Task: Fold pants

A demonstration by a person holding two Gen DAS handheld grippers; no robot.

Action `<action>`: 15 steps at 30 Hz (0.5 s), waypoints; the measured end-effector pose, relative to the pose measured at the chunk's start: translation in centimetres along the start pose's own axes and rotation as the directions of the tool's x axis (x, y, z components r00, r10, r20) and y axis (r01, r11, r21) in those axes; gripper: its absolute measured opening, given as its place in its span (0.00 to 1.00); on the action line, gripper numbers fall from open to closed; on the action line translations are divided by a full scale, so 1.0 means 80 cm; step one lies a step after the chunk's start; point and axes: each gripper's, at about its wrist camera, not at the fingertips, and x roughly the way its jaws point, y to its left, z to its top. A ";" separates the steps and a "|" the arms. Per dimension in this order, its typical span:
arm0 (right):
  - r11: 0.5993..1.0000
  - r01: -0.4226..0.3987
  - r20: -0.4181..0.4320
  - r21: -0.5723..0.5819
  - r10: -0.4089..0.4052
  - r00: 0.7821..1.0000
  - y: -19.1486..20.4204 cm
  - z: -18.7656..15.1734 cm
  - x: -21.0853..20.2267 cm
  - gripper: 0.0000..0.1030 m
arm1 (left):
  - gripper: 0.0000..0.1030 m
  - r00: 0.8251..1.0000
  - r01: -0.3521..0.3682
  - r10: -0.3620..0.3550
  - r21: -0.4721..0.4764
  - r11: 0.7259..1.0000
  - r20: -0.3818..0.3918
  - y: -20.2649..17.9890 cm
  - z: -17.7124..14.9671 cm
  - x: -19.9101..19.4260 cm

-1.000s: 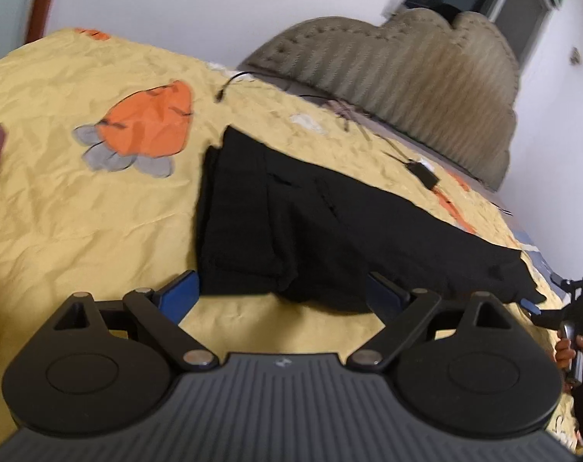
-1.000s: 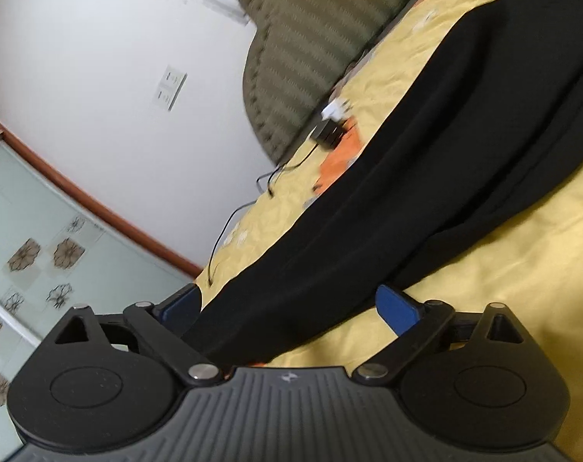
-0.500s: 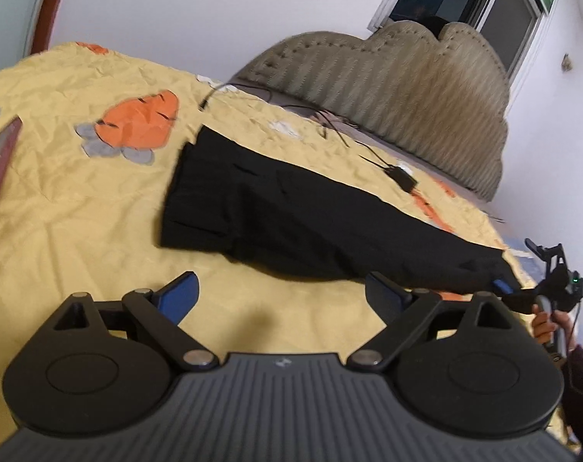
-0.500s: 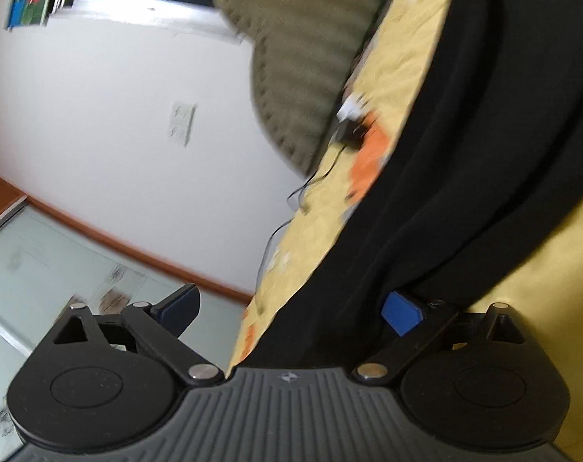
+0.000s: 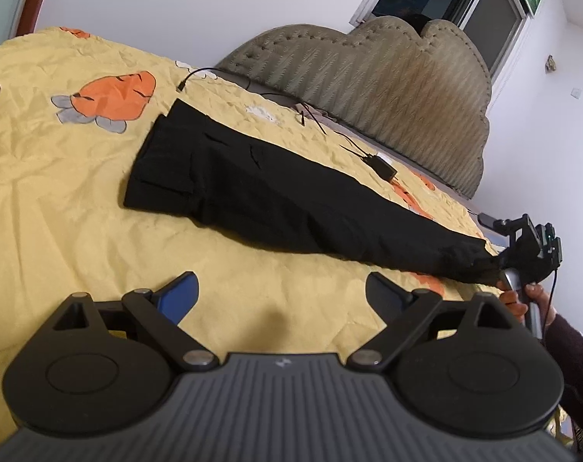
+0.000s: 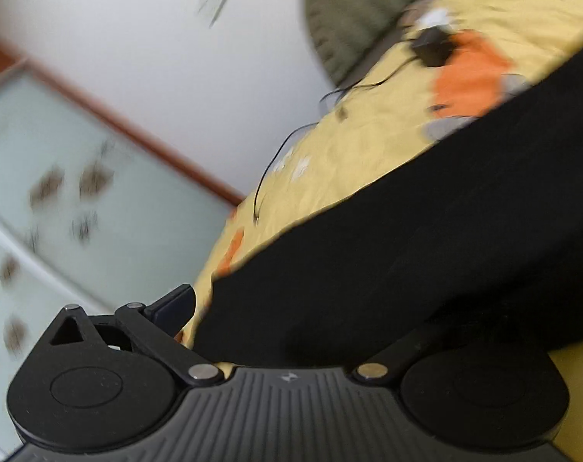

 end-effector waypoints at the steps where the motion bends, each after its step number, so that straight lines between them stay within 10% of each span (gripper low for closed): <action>1: 1.000 -0.025 0.029 0.015 0.025 0.999 0.000 -0.001 0.003 1.00 | 0.89 1.000 0.000 0.000 -0.001 1.000 0.003 0.000 -0.001 0.000; 4: 0.993 -0.060 0.035 0.104 0.057 0.998 -0.015 0.006 0.016 1.00 | 0.90 1.000 0.007 -0.007 0.002 1.000 0.007 0.001 -0.004 0.001; 10: 0.992 -0.127 -0.227 0.016 0.127 0.966 0.016 -0.010 0.029 1.00 | 0.91 1.000 0.023 -0.023 -0.006 1.000 0.013 0.005 -0.007 0.003; 15: 0.986 -0.154 -0.145 0.064 0.162 0.976 0.002 -0.014 0.020 1.00 | 0.91 1.000 0.028 -0.028 -0.018 0.999 0.014 0.007 -0.009 0.005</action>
